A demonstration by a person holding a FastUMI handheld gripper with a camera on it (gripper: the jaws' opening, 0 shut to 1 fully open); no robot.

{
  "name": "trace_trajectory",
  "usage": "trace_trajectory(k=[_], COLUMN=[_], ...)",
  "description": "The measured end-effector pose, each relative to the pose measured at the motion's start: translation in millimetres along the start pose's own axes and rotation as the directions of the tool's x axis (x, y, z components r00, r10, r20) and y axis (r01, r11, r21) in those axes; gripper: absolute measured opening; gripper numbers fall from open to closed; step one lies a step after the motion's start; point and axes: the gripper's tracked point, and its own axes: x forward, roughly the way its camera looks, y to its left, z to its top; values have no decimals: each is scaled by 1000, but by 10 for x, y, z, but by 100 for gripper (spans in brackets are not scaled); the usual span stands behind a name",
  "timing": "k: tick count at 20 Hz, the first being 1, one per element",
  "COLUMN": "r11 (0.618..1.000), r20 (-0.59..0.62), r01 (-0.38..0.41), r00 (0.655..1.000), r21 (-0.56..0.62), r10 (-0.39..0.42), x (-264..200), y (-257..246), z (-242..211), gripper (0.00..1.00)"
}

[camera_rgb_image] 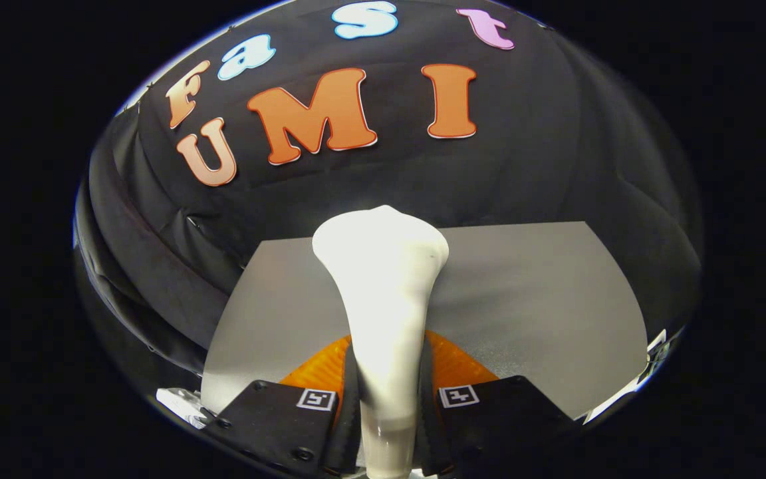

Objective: Iron the clothes twice with a garment steamer, once on the left side and once on the right side.

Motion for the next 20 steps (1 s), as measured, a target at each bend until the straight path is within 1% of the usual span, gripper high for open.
trace_trajectory(k=[3, 7, 13, 16, 20], r11=[1000, 998, 996, 993, 980], r20=[46, 107, 198, 231, 264], r01=[17, 17, 37, 64, 122], r00=[999, 994, 979, 969, 951], r21=[22, 55, 84, 103, 154], r10=[-18, -23, -53, -87, -160], x=[-123, -317, -707, -881, -1169], y=[-50, -73, -82, -79, -76], z=[27, 69, 129, 127, 42], gripper=[42, 42, 42, 42, 42])
